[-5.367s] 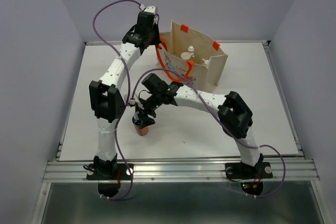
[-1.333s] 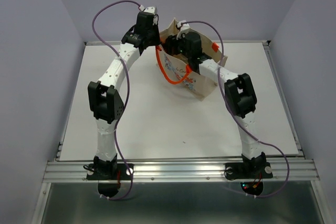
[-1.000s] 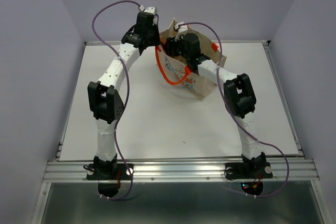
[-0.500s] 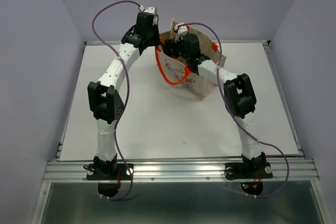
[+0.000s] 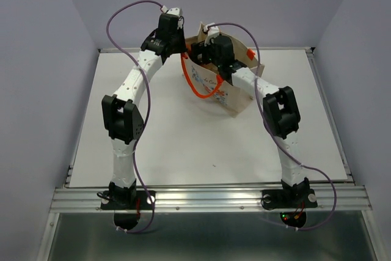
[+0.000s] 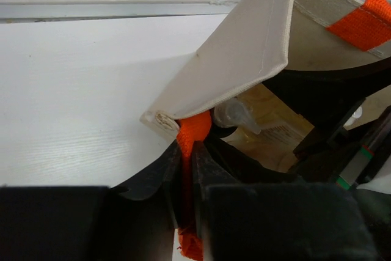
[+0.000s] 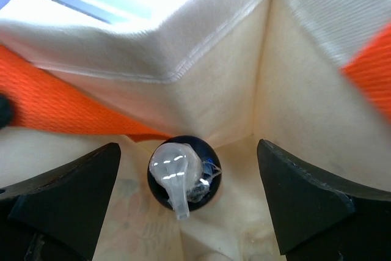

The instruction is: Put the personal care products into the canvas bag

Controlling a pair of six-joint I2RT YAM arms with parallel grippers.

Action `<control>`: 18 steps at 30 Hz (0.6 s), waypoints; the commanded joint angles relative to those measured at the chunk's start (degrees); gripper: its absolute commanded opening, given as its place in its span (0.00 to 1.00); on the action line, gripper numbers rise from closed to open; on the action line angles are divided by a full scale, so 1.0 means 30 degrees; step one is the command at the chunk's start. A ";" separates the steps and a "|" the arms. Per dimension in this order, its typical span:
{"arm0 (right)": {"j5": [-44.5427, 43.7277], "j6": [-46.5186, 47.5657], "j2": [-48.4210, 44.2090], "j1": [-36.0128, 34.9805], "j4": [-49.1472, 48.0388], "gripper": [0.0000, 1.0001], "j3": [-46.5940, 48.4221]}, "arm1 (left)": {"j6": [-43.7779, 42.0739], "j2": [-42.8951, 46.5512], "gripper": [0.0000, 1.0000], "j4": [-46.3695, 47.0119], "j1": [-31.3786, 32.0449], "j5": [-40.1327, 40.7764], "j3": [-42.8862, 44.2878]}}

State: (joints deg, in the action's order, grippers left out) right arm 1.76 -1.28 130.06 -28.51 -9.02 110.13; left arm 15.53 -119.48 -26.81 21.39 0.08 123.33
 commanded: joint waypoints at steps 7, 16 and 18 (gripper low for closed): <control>-0.5324 -0.0393 -0.6137 -0.0017 0.1011 1.00 0.0589 | -0.0284 0.2676 0.47 0.1230 -0.0068 0.0150 0.1049; -0.9688 -0.2002 -1.1057 0.2496 0.6401 1.00 -0.0991 | -0.0606 0.5426 0.99 0.1551 -0.0097 0.2078 -0.0031; -1.0077 -0.3053 -1.2872 0.3551 0.7568 1.00 -0.2572 | -0.0635 0.6393 0.99 0.1728 -0.0127 0.2783 -0.1320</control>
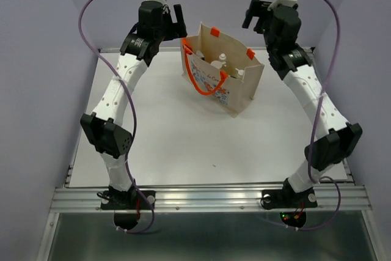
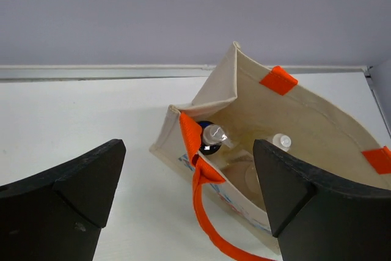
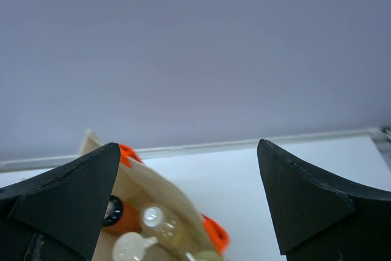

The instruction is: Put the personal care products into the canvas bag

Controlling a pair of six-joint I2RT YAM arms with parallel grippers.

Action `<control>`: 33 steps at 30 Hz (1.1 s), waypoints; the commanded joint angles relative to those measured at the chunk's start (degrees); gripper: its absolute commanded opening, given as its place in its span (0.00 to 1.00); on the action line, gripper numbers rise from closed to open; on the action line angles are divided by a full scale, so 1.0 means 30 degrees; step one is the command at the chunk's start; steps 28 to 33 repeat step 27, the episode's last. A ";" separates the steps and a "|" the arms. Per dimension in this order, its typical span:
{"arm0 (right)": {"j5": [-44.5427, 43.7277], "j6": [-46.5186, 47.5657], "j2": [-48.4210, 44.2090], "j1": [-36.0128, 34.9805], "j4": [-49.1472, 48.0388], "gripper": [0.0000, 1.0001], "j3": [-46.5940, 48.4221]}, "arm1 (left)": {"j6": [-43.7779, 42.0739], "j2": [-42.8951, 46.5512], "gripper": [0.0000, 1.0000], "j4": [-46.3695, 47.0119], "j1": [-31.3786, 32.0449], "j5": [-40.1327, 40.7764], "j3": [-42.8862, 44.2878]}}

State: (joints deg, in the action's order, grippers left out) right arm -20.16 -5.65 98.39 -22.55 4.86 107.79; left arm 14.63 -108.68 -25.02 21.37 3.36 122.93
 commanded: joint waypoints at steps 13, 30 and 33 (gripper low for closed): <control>-0.3884 -0.6320 -1.1318 0.5816 0.3916 1.00 -1.5152 | 0.2238 0.8801 0.99 0.2068 -0.2522 0.6963 -1.1825; -0.5203 -0.6115 -1.3753 0.5816 0.4092 1.00 -1.6857 | 0.2944 0.9947 0.99 0.2713 -0.2874 0.5942 -1.2882; -0.5203 -0.6115 -1.3753 0.5816 0.4092 1.00 -1.6857 | 0.2944 0.9947 0.99 0.2713 -0.2874 0.5942 -1.2882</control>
